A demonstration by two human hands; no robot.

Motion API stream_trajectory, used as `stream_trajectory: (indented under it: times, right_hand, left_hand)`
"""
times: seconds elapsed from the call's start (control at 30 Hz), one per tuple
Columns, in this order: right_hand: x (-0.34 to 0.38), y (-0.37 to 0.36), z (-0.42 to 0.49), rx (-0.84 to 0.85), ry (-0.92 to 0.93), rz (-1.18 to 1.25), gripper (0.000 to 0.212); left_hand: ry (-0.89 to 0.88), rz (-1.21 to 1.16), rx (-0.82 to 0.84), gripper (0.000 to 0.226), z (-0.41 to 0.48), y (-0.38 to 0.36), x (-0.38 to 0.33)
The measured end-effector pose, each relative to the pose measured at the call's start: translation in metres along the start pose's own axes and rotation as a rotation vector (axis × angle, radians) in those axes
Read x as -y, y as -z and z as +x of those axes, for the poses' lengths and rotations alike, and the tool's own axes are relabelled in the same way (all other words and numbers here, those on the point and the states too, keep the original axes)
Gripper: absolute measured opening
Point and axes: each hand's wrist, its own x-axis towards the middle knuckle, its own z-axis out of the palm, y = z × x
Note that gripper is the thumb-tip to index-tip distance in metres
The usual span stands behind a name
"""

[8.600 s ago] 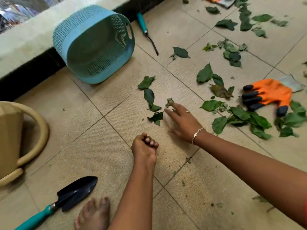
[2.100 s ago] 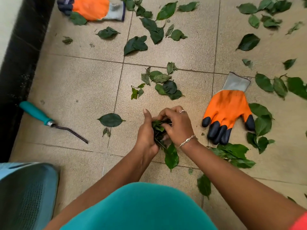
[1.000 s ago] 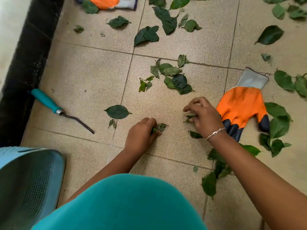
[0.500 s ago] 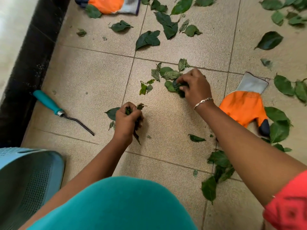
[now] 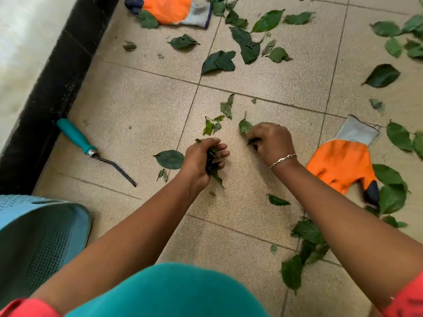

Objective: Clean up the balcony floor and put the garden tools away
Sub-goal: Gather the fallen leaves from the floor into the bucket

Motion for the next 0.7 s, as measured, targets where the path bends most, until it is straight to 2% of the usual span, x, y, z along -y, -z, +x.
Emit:
stream_trajectory:
  times: [0.1,0.17,0.27,0.4,0.5,0.53,0.6,0.63,0.7]
  right_hand:
    - [0.042,0.005,-0.006,0.029,-0.054,0.377,0.023]
    - [0.063,0.002,-0.010,0.106,-0.049,0.464,0.027]
    - [0.073,-0.002,-0.008,0.117,-0.019,0.456,0.028]
    - [0.084,-0.007,-0.001,0.165,0.062,0.263,0.023]
    - [0.091,-0.014,0.005,0.226,0.188,0.034,0.018]
    - [0.092,-0.014,0.007,0.296,0.198,0.021,0.020]
    - [0.092,-0.013,0.013,0.439,0.185,0.179,0.031]
    - [0.090,-0.010,0.017,0.431,0.147,0.290,0.035]
    - [0.073,-0.009,0.031,0.226,0.043,0.318,0.041]
  left_hand:
    - [0.019,-0.083,-0.007,0.019,0.002,-0.007,-0.001]
    - [0.054,-0.178,-0.014,0.028,0.002,-0.008,-0.001]
    - [0.126,-0.317,0.060,0.037,-0.003,-0.003,-0.003]
    - [0.172,-0.450,0.213,0.041,-0.009,0.004,-0.007]
    - [0.126,-0.471,0.109,0.027,-0.007,0.011,-0.007]
    - [0.099,-0.436,0.033,0.023,-0.004,0.015,-0.008]
    - [0.052,-0.373,-0.111,0.022,0.002,0.028,-0.011]
    - [0.039,-0.361,-0.154,0.024,0.004,0.036,-0.014]
    - [0.037,-0.382,-0.172,0.030,0.003,0.052,-0.022]
